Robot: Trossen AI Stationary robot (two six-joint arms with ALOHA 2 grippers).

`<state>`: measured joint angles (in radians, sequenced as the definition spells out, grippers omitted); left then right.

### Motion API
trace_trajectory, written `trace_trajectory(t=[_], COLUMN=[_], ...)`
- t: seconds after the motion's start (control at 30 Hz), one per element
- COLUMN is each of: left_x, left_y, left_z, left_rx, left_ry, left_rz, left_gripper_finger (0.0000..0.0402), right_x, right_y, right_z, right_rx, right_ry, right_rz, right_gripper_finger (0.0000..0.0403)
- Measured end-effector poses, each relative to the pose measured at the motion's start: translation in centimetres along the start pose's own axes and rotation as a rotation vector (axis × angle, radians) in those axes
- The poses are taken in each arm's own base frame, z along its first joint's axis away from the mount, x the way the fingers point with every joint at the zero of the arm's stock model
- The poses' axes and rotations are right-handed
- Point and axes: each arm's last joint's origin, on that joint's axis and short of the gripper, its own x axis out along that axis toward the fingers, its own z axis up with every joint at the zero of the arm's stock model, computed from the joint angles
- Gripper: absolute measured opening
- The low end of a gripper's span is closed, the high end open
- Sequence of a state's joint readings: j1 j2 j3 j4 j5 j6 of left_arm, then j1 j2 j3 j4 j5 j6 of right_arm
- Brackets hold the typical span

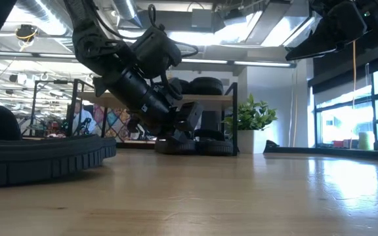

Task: Pick and place slides into the shelf
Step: Put the black slide under the shelf

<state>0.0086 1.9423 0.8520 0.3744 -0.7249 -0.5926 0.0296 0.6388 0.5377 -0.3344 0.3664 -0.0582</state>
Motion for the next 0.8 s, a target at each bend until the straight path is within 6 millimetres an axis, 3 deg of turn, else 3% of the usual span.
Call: trace_trajectory(t=[0.4, 0.6, 0.8], left_x=[-1.4, -3.9, -7.6], left_y=[-1.2, -2.6, -3.5], left_z=[0.0, 1.0, 3.7], left_rx=[0.066, 0.07, 0.052], left_ry=[0.026, 0.034, 0.026], left_rz=[-0.112, -0.268, -0.5], left_gripper_finger=[0.0, 0.0, 0.0], right_x=[0.0, 0.0, 0.0], right_y=[0.0, 0.0, 0.0], right_z=[0.0, 0.0, 0.1], right_rx=[0.0, 0.001, 0.009], right_ry=[0.0, -0.001, -0.006], right_rz=[0.0, -0.001, 0.0], right_gripper_finger=[0.0138, 0.0138, 0.0138])
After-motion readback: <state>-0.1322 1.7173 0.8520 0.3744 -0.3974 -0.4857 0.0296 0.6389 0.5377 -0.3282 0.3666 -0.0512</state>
